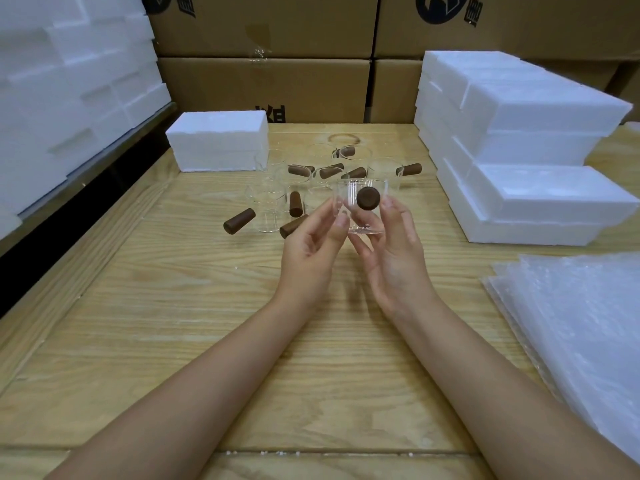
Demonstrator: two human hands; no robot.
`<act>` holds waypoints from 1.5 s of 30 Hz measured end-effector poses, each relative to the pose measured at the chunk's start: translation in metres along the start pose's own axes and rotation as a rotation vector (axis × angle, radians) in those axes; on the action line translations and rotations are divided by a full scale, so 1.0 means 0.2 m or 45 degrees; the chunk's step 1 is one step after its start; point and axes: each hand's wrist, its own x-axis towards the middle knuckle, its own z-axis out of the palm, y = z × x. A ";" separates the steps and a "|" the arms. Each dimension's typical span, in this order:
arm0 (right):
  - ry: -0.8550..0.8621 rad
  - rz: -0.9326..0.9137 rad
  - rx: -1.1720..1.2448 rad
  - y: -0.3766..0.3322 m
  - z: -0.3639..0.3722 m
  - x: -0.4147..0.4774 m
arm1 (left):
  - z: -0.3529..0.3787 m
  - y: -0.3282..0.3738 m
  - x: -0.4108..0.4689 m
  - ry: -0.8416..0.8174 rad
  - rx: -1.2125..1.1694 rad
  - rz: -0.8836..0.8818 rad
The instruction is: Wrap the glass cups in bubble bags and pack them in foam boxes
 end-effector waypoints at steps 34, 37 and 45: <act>-0.274 -0.120 -0.297 -0.05 -0.04 0.01 | -0.01 0.03 0.00 0.113 0.028 -0.056; -0.028 -0.511 -0.599 -0.04 -0.05 0.00 | 0.00 0.04 -0.01 0.186 -0.016 -0.079; 0.047 -1.152 -1.300 -0.05 -0.11 0.01 | 0.00 0.06 -0.01 0.128 -0.072 -0.151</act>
